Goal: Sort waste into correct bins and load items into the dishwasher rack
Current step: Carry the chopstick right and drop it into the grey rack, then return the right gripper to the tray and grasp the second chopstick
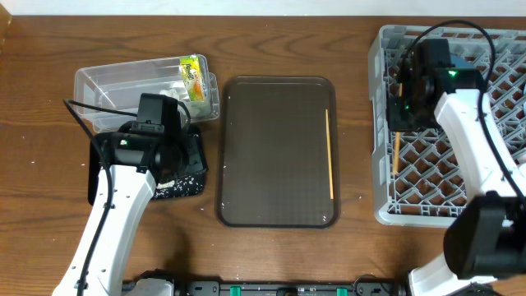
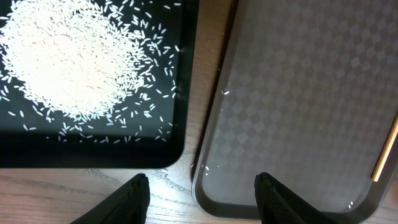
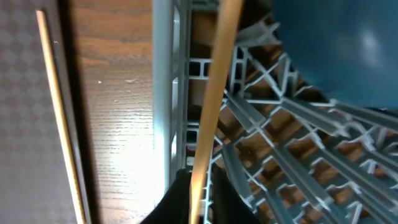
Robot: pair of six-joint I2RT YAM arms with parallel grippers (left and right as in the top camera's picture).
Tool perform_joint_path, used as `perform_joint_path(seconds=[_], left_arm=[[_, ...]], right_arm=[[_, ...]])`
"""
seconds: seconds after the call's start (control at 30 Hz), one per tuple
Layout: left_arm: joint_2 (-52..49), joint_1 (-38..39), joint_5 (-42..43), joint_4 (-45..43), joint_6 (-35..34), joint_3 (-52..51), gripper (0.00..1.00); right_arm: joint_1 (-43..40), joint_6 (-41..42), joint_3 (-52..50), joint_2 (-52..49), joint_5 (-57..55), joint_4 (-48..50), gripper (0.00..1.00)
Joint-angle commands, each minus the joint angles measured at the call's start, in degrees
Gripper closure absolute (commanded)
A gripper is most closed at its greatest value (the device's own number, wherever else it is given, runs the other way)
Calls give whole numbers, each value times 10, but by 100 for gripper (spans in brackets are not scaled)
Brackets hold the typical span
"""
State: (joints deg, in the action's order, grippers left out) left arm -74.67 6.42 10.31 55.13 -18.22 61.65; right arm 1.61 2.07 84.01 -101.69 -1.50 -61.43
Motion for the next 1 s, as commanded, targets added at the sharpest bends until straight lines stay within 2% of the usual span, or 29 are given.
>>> perform_joint_path(seconds=[0.0,0.07,0.13,0.23,0.37,0.47,0.67,0.77,0.97], left_arm=[[1,-2,-3,2,-1,7,43],[1,-2,-3,1,-1,7,43],[1,-2,-3,1,-1,7,43],[1,-2,-3,1,-1,7,43],[1,-2,-3,1,-1,7,43],[1,-2,-3,1,-1,7,43],[1,-2,-3,1,-1,7,43],[1,-2,-3,1,-1,7,43],[1,-2,-3,1,-1,7,42]], right_arm=[[-1,-13,-5,-7,-2,2,71],[2,-13,-1,-2,-2,5,64],[3,-2,10,5,-2,3,61],[6,11,34,24,24,2,60],[22,11,48,50,116,34,62],[47,11,47,52,133,39,62],[124,12,16,18,113,46,60],[158,43,-5,-8,82,54,60],[196,65,-19,-82,73,55,61]])
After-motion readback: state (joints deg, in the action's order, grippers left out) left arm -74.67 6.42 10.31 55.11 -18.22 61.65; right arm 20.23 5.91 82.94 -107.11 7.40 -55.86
